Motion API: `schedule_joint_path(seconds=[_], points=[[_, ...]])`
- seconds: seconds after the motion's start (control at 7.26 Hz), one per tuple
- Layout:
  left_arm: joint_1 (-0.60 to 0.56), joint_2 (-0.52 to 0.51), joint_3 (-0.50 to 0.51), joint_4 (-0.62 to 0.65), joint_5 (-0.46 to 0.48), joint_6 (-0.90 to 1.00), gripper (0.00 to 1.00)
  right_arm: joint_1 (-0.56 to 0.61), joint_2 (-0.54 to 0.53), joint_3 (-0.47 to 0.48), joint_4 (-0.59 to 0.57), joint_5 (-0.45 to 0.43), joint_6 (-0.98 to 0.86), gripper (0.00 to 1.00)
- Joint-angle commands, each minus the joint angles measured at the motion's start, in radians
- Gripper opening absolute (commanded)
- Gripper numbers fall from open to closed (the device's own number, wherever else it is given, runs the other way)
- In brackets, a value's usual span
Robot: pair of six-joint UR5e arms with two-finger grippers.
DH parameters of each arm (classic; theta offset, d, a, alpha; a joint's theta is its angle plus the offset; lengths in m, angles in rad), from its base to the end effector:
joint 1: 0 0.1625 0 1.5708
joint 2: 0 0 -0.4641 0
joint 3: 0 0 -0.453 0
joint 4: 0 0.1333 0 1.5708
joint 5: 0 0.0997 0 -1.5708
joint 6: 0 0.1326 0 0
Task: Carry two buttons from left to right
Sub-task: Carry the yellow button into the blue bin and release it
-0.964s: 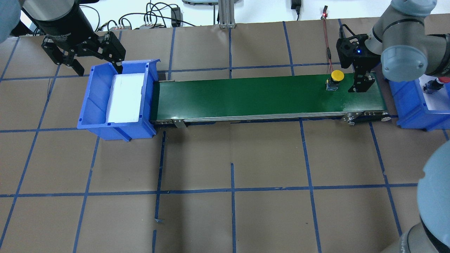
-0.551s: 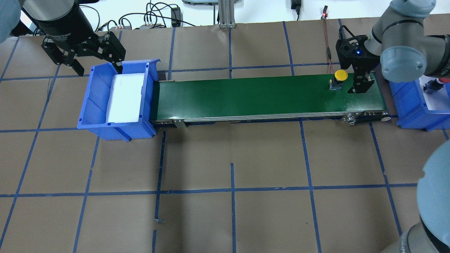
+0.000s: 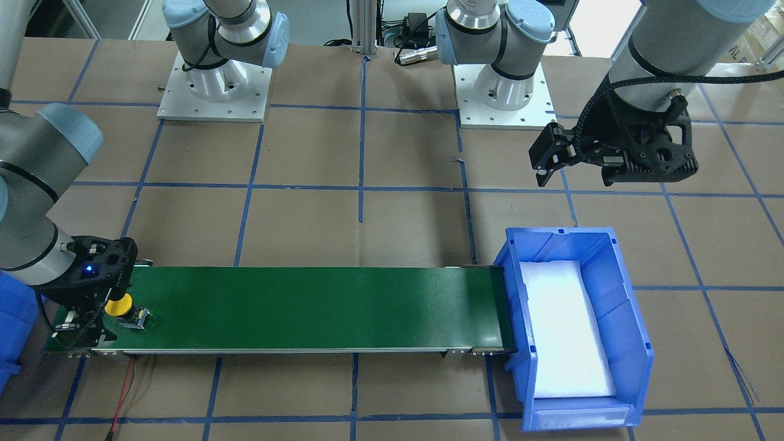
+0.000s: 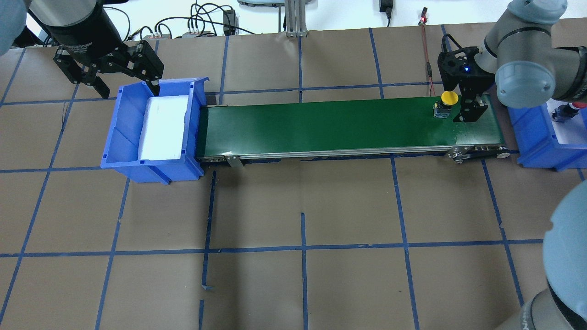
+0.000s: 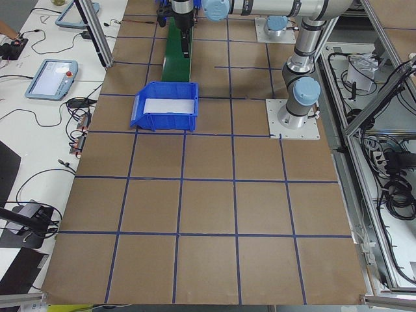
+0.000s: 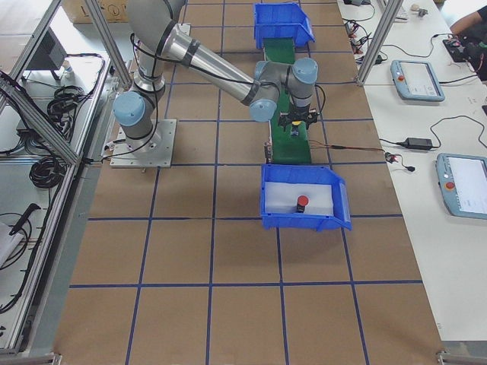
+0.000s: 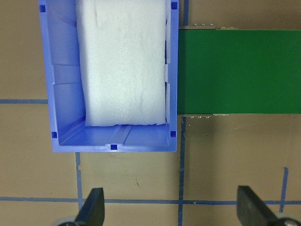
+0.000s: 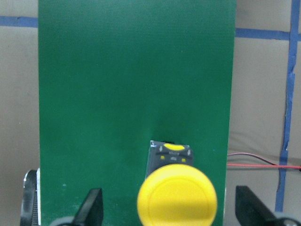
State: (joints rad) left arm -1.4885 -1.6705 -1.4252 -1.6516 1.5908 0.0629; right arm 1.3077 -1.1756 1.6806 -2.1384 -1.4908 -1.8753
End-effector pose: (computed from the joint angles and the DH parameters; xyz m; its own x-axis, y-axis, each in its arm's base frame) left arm -0.0814 -0.6025 0.5091 -0.9997 -0.0187 -0.0178 -0.0194 0.9992 0.0361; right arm -0.0387 -0.6968 0.2460 0.0413 -0.9956 0.0836 -0.9973 -0.0462 -0.0573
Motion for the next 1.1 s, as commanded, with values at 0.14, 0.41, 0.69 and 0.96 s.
schedule_joint_path(seconds=[0.14,0.41,0.69,0.96], points=[[0.001,0.0,0.002,0.001,0.0,0.0,1.0,-0.001,0.004,-0.009,-0.005,-0.002,-0.002,0.51],[0.001,0.0,-0.001,-0.001,0.002,0.0,1.0,-0.002,0.002,-0.012,-0.003,-0.008,-0.002,0.07],[0.001,0.0,0.0,0.001,0.0,0.002,1.0,-0.025,-0.027,-0.048,0.009,-0.017,-0.019,0.04],[0.001,0.0,0.0,0.001,0.0,0.002,1.0,-0.22,-0.061,-0.213,0.188,-0.014,-0.115,0.04]])
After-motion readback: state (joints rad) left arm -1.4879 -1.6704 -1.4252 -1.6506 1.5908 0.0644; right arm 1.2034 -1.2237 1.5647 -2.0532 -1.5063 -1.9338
